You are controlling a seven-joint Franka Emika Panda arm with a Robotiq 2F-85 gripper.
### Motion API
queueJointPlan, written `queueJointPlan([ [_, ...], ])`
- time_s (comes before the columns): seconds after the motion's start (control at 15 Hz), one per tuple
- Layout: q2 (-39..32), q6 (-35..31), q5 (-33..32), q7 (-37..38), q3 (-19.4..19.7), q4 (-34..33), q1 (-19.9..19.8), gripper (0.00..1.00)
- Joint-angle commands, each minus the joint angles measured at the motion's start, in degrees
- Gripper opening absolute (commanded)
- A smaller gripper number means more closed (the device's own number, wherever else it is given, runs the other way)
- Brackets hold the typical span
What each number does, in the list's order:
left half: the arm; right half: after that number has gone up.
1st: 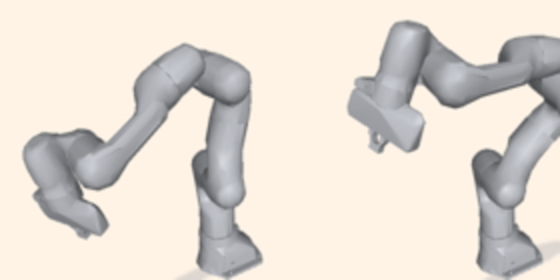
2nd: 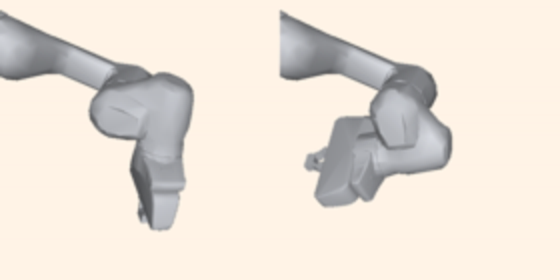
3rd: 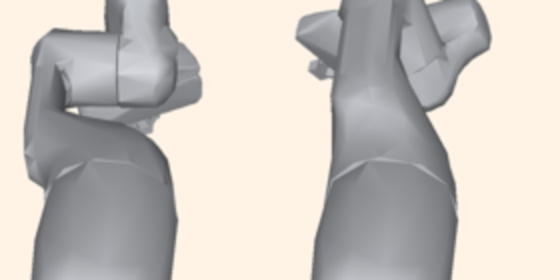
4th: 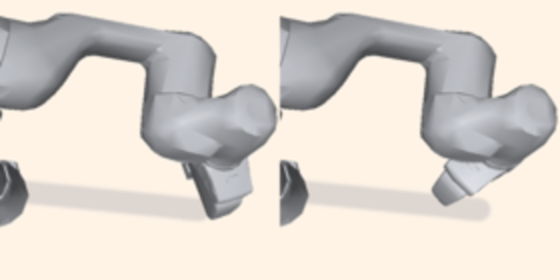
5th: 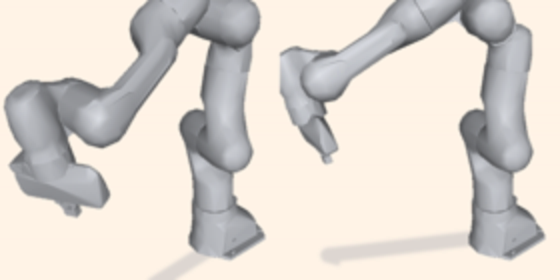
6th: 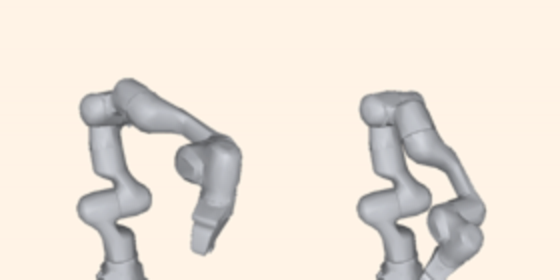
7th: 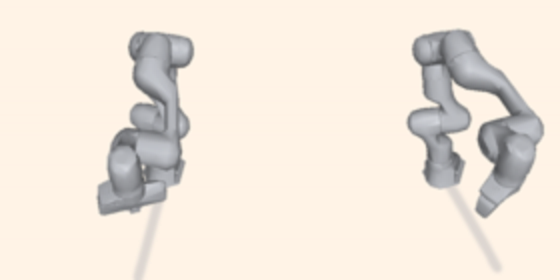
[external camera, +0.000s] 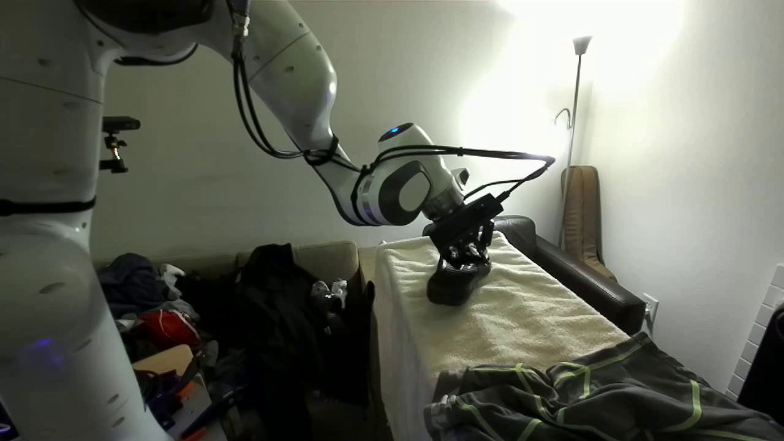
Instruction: Put the black flip flop on the sofa
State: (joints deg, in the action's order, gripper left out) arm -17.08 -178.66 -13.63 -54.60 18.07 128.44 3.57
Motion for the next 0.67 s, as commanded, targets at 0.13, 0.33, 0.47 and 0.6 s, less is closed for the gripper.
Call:
queueJointPlan([
  [0.13,3.9,5.6,-4.4,5.7,-1.5,0.9,-5.4,0.02],
  [0.33,6.1,9.4,-4.6,6.2,-3.2,0.2,-8.9,0.02],
  [0.47,7.2,11.8,-0.8,3.0,-2.6,-0.5,-8.9,0.02],
  [0.6,8.3,13.8,1.5,2.4,-3.5,-1.8,-10.2,0.02],
])
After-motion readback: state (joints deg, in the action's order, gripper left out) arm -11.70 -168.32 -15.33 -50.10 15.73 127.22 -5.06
